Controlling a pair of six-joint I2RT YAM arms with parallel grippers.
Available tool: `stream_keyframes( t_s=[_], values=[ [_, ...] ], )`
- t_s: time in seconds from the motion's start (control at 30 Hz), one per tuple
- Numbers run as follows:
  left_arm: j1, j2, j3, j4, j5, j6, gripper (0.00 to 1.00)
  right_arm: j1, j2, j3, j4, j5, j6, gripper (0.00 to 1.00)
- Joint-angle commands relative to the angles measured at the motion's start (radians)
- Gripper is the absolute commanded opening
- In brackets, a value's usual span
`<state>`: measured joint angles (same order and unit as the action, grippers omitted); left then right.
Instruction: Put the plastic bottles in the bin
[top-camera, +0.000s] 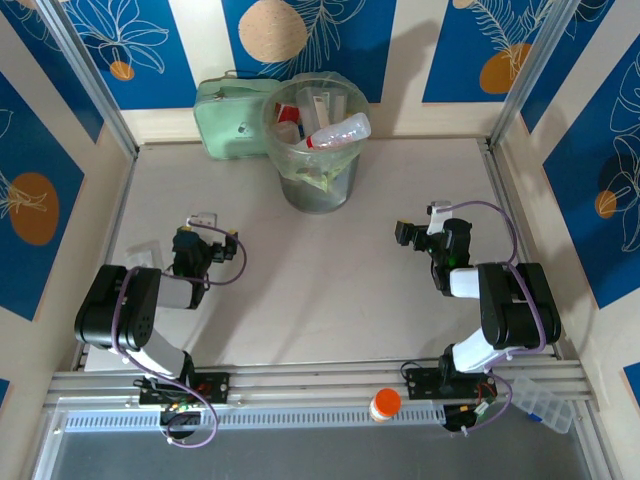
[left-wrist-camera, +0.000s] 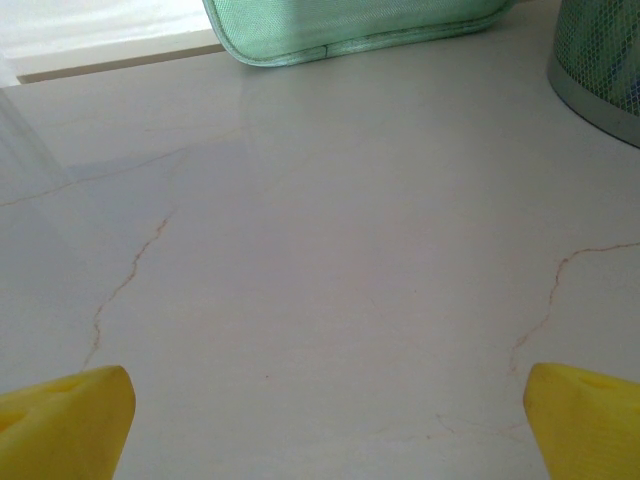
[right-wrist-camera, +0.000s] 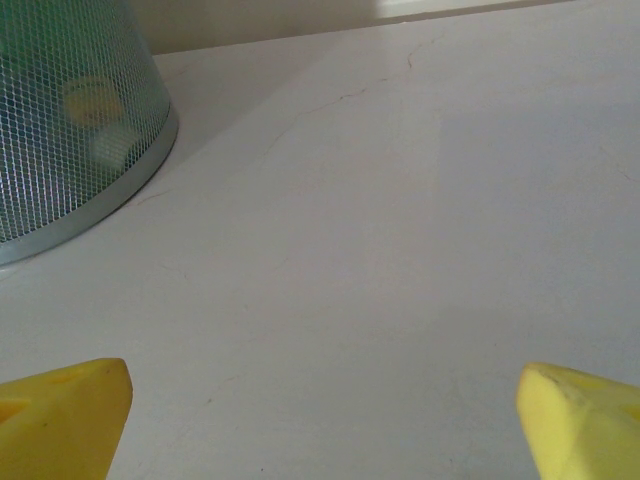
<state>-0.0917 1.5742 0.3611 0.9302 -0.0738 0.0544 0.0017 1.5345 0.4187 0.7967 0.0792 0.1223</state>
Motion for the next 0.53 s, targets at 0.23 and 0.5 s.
stream_keyframes(
  t_s=[0.23,0.5],
  values=[
    [0.016,-0.008,0.013,0.01,0.012,0.002,0.99,0.0,-0.013,-0.004,0.013,0.016,-0.019,0.99],
    [0.02,-0.009,0.015,0.01,0.025,-0.001,0.99,0.0,-0.013,-0.003,0.014,0.016,-0.019,0.99]
  ],
)
